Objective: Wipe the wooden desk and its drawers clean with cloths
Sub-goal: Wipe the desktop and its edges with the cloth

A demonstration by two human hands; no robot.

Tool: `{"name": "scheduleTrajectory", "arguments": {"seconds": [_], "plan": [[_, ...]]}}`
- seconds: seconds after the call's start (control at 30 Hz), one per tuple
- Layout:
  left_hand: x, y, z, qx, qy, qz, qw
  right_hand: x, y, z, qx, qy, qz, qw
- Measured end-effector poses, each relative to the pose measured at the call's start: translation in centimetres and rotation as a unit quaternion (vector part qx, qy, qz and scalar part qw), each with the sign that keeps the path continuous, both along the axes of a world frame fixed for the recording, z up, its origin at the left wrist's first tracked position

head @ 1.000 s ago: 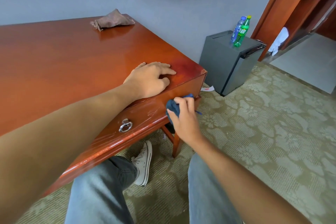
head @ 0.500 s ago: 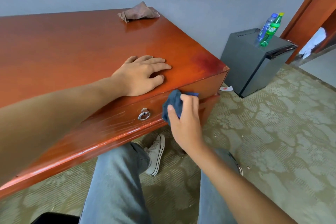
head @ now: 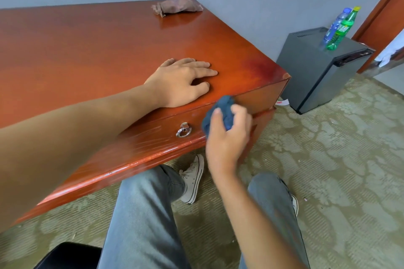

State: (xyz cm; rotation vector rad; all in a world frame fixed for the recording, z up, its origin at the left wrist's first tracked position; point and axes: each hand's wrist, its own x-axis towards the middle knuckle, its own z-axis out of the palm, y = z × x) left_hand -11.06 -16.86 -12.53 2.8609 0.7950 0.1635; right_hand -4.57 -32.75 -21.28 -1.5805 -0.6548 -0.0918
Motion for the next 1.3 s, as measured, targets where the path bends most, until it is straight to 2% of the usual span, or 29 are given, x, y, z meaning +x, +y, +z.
{"name": "scheduleTrajectory", "arguments": {"seconds": [0.07,0.13,0.2,0.23,0.27,0.33,0.37,0.4,0.43,0.5,0.57,0.63,0.7,0.73,0.8,0.83,0.87,0.93,1.03,1.1,1.17,1.23,1.3], "plan": [[0.0,0.0,-0.1,-0.005,-0.002,-0.001,1.000,-3.1,-0.9,-0.9,0.001,-0.047,0.104,0.994],[-0.1,0.0,-0.3,-0.004,-0.003,-0.003,1.000,-1.5,-1.2,-1.1,-0.017,-0.089,0.184,0.979],[-0.1,0.1,-0.4,-0.001,-0.003,-0.003,1.000,2.0,-1.6,-0.6,-0.063,-0.162,0.207,0.963],[-0.1,0.2,-0.4,0.001,-0.002,-0.004,1.000,3.9,-1.6,-0.3,-0.079,-0.174,0.181,0.965],[0.0,0.2,-0.3,0.002,-0.002,-0.003,1.000,5.4,-1.6,-0.2,-0.075,-0.148,0.135,0.977],[0.0,0.1,-0.2,0.000,-0.002,-0.002,1.000,6.6,-1.0,0.0,-0.040,-0.023,0.033,0.998],[0.0,0.1,-0.2,0.000,-0.002,-0.001,1.000,5.9,-0.5,0.0,-0.023,0.026,0.006,0.999],[0.0,0.1,-0.3,0.002,-0.001,-0.001,1.000,4.7,0.0,0.1,-0.009,0.036,-0.006,0.999],[0.0,0.1,-0.3,0.002,-0.002,-0.002,1.000,3.2,0.2,0.3,0.001,0.022,0.001,1.000],[0.1,0.1,-0.3,0.000,-0.004,-0.002,1.000,0.4,-0.1,0.3,0.010,-0.073,0.088,0.993],[0.0,0.1,-0.3,-0.002,-0.003,0.000,1.000,0.0,-0.9,-0.4,-0.015,-0.189,0.191,0.963],[0.0,0.0,-0.3,-0.003,0.001,-0.001,1.000,2.4,-1.2,-0.5,-0.054,-0.263,0.218,0.938],[0.0,0.0,-0.4,-0.001,0.004,0.000,1.000,5.2,-1.2,-1.0,-0.081,-0.270,0.144,0.949],[0.0,0.0,-0.4,-0.002,0.003,-0.001,1.000,6.4,-1.3,-1.6,-0.089,-0.223,0.095,0.966],[0.0,0.1,-0.3,0.000,0.001,-0.002,1.000,7.7,-1.3,-2.8,-0.102,-0.070,0.016,0.992],[0.0,0.1,-0.3,0.002,0.001,-0.001,1.000,7.5,-1.0,-3.4,-0.116,0.001,-0.014,0.993],[0.0,0.0,-0.2,0.003,0.001,0.000,1.000,6.7,-0.7,-4.0,-0.130,0.034,-0.039,0.990],[0.1,0.0,-0.2,0.003,0.002,0.000,1.000,3.5,-0.4,-5.0,-0.124,0.011,-0.048,0.991],[0.1,-0.1,-0.3,0.000,0.001,-0.002,1.000,-2.0,-1.2,-5.6,-0.099,-0.109,0.035,0.988],[0.0,-0.1,-0.3,-0.001,0.001,-0.003,1.000,-2.4,-1.7,-6.1,-0.101,-0.202,0.119,0.967],[-0.1,0.0,-0.3,0.001,0.002,-0.003,1.000,-0.2,-1.8,-6.0,-0.123,-0.257,0.162,0.945],[-0.2,-0.1,-0.3,0.000,0.004,-0.001,1.000,3.2,-1.7,-6.5,-0.151,-0.261,0.102,0.948],[-0.1,-0.1,-0.3,0.002,0.005,0.003,1.000,6.8,-1.5,-6.7,-0.155,-0.182,0.003,0.971]]}}
